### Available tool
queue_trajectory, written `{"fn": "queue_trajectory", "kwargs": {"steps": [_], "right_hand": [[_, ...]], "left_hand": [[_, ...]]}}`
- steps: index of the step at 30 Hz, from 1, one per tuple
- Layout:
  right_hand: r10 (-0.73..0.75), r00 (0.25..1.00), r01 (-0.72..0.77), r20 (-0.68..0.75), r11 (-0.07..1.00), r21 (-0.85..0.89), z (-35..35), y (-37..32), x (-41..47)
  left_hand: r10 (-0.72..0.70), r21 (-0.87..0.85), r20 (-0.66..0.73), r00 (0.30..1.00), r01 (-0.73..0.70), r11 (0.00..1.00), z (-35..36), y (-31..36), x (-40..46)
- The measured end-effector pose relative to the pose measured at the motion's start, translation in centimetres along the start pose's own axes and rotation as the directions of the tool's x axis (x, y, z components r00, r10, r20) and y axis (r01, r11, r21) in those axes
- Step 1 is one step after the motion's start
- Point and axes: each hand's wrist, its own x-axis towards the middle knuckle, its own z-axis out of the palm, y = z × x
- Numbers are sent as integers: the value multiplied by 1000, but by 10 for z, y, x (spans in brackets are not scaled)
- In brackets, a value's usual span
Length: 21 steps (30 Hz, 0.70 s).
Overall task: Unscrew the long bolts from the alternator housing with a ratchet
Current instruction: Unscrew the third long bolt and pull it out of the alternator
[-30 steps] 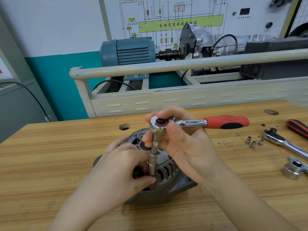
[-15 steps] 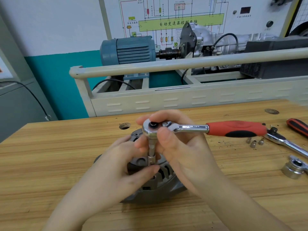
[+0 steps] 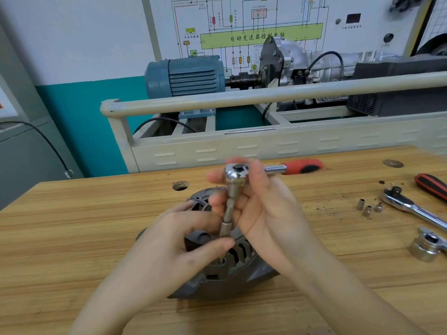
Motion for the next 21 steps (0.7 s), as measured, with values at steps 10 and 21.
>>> {"fn": "queue_trajectory", "kwargs": {"steps": [10,21], "right_hand": [[-111,994,110,-15,992,-56,9,7,-9],[-17,999,13,40,996,89,11,1,-5]], "left_hand": [[13,-15,-96,995,-15,1000,2,-2,0],[5,-6,-79,997,-6,1000,3,-2,0]]}}
